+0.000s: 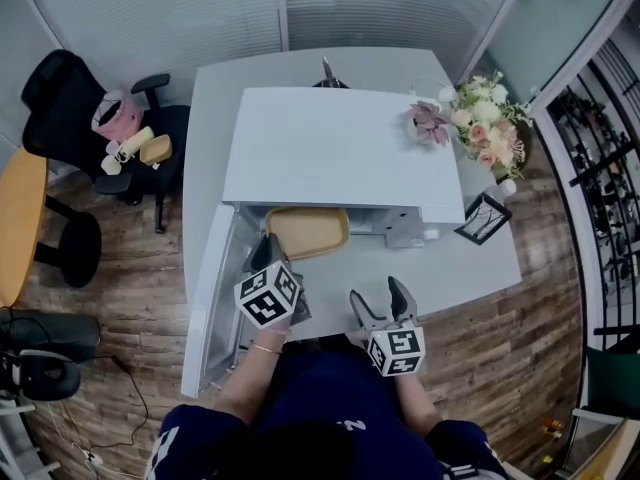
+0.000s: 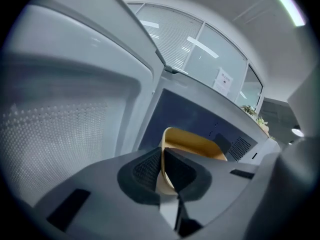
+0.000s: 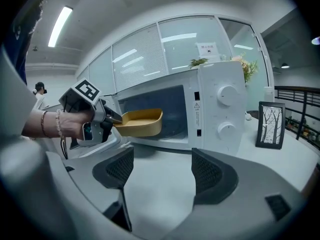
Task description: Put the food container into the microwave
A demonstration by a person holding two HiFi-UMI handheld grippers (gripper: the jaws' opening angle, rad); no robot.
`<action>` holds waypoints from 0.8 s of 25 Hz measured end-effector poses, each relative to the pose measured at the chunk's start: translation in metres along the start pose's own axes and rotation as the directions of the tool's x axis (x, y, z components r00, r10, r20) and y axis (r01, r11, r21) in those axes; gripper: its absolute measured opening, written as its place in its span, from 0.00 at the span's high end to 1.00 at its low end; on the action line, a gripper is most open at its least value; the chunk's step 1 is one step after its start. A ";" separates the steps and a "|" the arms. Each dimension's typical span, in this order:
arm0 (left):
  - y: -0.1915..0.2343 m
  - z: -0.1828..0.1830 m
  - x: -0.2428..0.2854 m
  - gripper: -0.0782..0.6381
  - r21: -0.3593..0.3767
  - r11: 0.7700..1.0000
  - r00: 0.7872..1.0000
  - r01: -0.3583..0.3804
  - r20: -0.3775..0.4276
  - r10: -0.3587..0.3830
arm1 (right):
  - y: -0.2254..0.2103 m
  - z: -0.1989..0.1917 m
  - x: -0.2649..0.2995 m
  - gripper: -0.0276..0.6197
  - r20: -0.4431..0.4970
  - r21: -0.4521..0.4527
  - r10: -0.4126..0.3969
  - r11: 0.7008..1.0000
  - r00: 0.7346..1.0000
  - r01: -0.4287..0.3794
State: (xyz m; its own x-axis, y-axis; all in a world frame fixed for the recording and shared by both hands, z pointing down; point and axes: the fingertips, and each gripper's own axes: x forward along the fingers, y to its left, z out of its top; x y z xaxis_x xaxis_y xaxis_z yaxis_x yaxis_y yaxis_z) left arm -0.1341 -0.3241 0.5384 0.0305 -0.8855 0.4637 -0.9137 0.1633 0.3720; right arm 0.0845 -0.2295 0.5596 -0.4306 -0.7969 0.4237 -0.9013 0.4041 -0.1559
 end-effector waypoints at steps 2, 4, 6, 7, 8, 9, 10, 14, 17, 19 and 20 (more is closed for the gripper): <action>-0.006 0.001 0.009 0.86 -0.001 1.000 1.000 0.001 0.002 -0.001 | -0.003 0.001 0.001 0.41 -0.003 -0.002 0.004 1.000 1.000 -0.004; -0.011 0.001 0.016 0.86 -0.006 1.000 1.000 0.000 0.002 0.000 | -0.006 0.000 0.002 0.41 -0.004 0.004 0.006 1.000 1.000 -0.006; -0.013 0.002 0.023 0.86 -0.013 1.000 1.000 -0.004 0.004 0.004 | -0.007 -0.001 0.004 0.41 -0.004 0.014 0.013 1.000 1.000 -0.012; -0.015 0.002 0.026 0.86 -0.018 1.000 1.000 -0.005 0.006 0.005 | -0.008 -0.001 0.005 0.41 -0.003 0.017 0.019 1.000 1.000 -0.019; -0.017 0.003 0.030 0.86 -0.023 1.000 1.000 -0.005 0.010 0.005 | -0.010 0.000 0.006 0.41 -0.001 0.018 0.027 0.999 1.000 -0.027; -0.019 0.004 0.033 0.86 -0.027 1.000 1.000 -0.004 0.013 0.004 | -0.012 0.002 0.007 0.41 0.001 0.018 0.034 0.999 0.999 -0.034; -0.020 0.004 0.036 0.86 -0.027 1.000 1.000 -0.004 0.016 0.005 | -0.014 0.004 0.008 0.41 0.003 0.019 0.038 0.999 0.999 -0.038; -0.016 0.003 0.045 0.86 -0.031 0.999 1.000 -0.026 0.017 0.026 | -0.016 0.004 0.010 0.41 0.001 0.028 0.043 0.999 0.999 -0.043; -0.016 0.009 0.056 0.86 -0.028 0.999 0.999 -0.021 0.050 0.023 | -0.019 0.004 0.012 0.41 -0.003 0.029 0.046 0.999 0.999 -0.046; -0.016 0.015 0.063 0.86 -0.006 1.000 0.997 -0.019 0.078 0.019 | -0.022 0.004 0.012 0.41 -0.008 0.026 0.052 0.998 0.999 -0.052; -0.017 0.016 0.065 0.86 0.001 1.000 0.996 -0.016 0.086 0.016 | -0.023 0.004 0.012 0.42 -0.012 0.024 0.054 0.998 0.998 -0.054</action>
State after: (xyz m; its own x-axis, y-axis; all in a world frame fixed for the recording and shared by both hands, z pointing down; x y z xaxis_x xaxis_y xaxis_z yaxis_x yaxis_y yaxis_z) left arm -0.1234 -0.3919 0.5492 -0.0186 -0.9168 0.3988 -0.9144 0.1769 0.3641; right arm 0.0999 -0.2504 0.5652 -0.4782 -0.7682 0.4256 -0.8777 0.4356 -0.1998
